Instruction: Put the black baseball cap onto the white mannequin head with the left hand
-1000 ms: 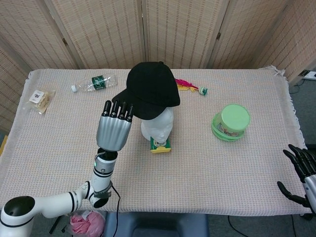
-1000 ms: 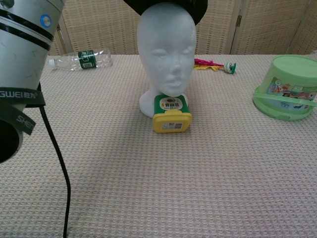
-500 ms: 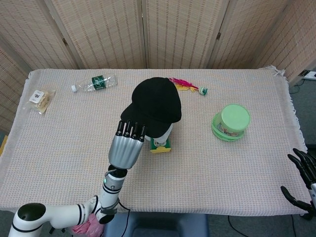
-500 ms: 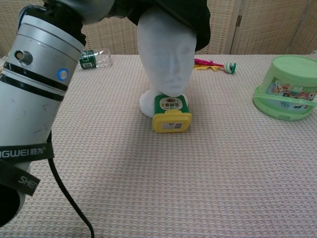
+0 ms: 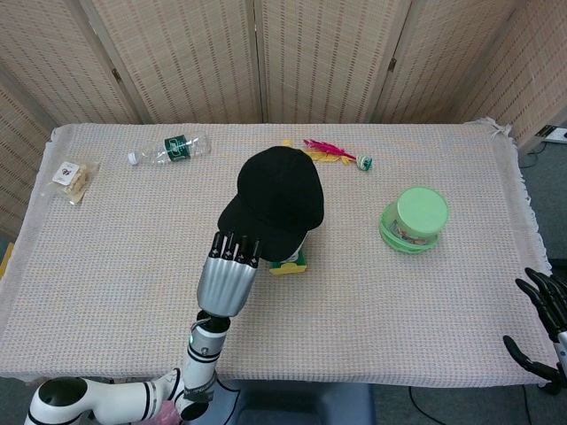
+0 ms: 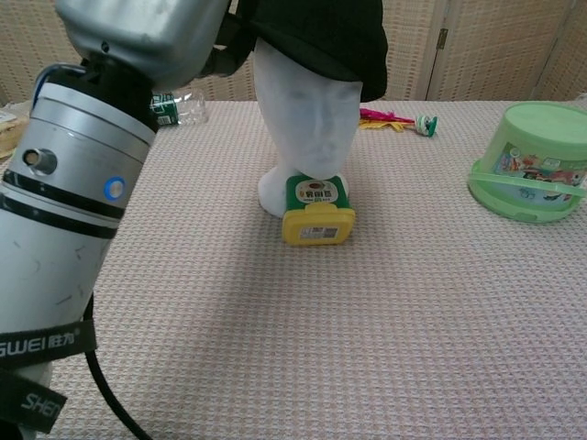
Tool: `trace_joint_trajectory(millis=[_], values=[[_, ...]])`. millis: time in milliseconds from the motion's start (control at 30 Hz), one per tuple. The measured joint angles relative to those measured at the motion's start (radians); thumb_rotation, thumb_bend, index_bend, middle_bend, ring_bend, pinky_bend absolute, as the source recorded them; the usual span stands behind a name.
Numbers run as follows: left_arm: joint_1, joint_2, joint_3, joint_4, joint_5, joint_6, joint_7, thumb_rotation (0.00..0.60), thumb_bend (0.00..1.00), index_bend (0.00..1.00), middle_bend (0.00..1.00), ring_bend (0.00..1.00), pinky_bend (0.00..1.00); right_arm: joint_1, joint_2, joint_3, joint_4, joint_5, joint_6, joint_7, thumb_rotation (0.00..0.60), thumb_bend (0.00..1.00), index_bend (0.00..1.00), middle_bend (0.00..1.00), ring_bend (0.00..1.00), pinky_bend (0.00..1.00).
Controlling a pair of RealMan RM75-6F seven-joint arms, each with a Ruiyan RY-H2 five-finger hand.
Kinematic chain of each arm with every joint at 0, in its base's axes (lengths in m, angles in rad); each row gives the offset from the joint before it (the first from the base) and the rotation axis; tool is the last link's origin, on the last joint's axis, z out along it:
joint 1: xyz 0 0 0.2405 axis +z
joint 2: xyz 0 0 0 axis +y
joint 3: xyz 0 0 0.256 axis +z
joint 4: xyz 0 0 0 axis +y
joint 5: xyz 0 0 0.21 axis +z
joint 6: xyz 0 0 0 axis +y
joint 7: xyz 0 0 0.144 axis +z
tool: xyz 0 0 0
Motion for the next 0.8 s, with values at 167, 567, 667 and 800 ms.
trace_joint_trajectory(millis=[167,567,667,800], values=[[0.019,-0.026,0.021,0.026,0.015,0.005,-0.031,0.600,0.37,0.53,0.69,0.56,0.60,0.000,-0.002,0.001,0.001,0.003,0.001,0.001,0.600,0.28,0.00,0.00,0.00,0.00],[0.070,-0.043,0.023,0.010,-0.018,-0.043,-0.032,0.600,0.37,0.34,0.56,0.42,0.52,0.000,-0.003,0.002,-0.001,0.005,-0.001,-0.002,0.600,0.30,0.00,0.00,0.00,0.00],[0.085,-0.030,0.013,-0.019,-0.034,-0.051,-0.012,0.600,0.37,0.32,0.55,0.40,0.51,0.001,-0.003,0.002,-0.001,0.006,-0.005,-0.005,0.600,0.30,0.00,0.00,0.00,0.00],[0.112,-0.007,0.009,-0.061,-0.049,-0.055,0.012,0.600,0.37,0.31,0.54,0.40,0.51,0.005,-0.004,0.001,-0.006,0.004,-0.015,-0.016,0.600,0.30,0.00,0.00,0.00,0.00]])
